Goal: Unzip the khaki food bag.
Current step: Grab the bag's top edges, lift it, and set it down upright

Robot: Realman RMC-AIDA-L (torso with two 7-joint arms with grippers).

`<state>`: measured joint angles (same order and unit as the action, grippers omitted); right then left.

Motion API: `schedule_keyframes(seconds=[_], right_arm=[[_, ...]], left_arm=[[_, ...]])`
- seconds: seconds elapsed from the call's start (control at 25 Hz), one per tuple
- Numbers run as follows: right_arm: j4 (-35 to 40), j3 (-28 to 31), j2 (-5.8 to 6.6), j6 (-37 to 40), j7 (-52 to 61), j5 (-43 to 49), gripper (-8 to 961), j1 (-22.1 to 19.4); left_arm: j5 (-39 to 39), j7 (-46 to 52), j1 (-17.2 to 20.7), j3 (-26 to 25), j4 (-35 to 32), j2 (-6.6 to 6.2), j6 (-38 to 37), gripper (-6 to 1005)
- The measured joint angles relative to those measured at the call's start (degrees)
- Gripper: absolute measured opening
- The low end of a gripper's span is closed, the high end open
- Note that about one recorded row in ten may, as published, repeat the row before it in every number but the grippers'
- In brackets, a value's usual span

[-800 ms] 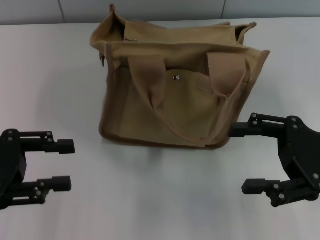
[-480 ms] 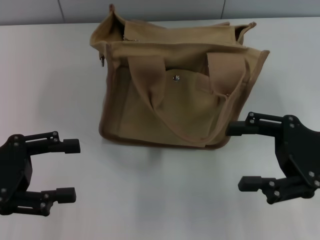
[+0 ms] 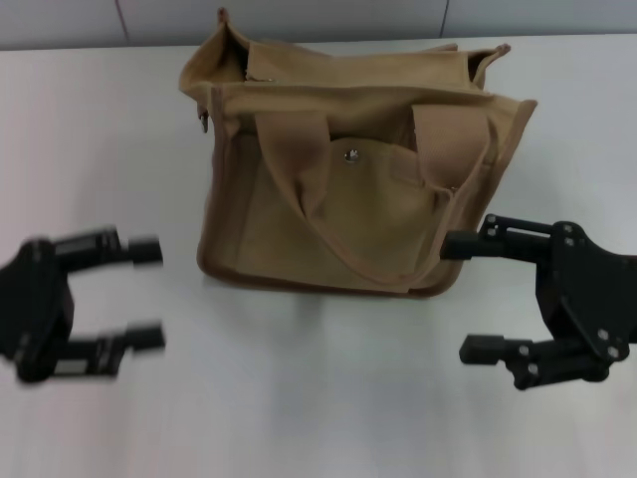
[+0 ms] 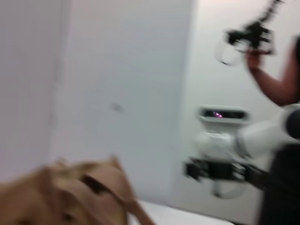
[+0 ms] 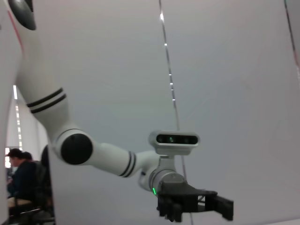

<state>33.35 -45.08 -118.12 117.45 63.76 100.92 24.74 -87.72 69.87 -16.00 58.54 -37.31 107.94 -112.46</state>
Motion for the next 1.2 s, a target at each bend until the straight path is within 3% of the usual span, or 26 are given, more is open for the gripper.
schedule_keyframes(seconds=[0.16,0.32,0.36,0.52,0.56,0.68,0.88,1.2], right_arm=[[-0.63,3.30,0.00,-1.47,0.00,-0.55,843,-0.49],[-1.92,6.05,0.10,-1.54,-0.02,-0.57,844,-0.60],[-2.57,7.31,0.29,-1.56,-0.03,-0.57,844,-0.83],[-3.20,9.26,0.39,-1.89,-0.04,-0.59,844,-1.41],[-3.47,10.37,0.40,-2.08,-0.04,-0.61,844,-1.71],[-3.69,11.15,0.41,-2.12,-0.04,-0.62,844,-1.94],[-3.73,11.45,0.43,-2.32,-0.04,-0.64,844,-1.98],[-3.73,11.51,0.12,-3.51,-0.04,-0.59,843,-1.85]], left_arm=[[-0.02,-0.52,-0.42,-7.67,0.16,4.32,6.19,818],[0.12,-1.71,-1.95,-9.51,0.09,8.05,13.85,813],[0.51,-1.73,-3.11,-10.07,0.74,9.77,18.32,805],[0.87,-2.05,-5.29,-9.55,3.08,10.89,21.95,774],[0.90,-2.29,-7.58,-8.76,6.18,10.88,23.42,766],[0.91,-2.72,-9.56,-8.60,8.84,10.69,25.43,743],[3.55,-7.10,-9.72,-8.35,11.15,11.05,27.26,704],[4.91,-8.92,-9.59,-7.89,12.74,10.84,26.21,371]])
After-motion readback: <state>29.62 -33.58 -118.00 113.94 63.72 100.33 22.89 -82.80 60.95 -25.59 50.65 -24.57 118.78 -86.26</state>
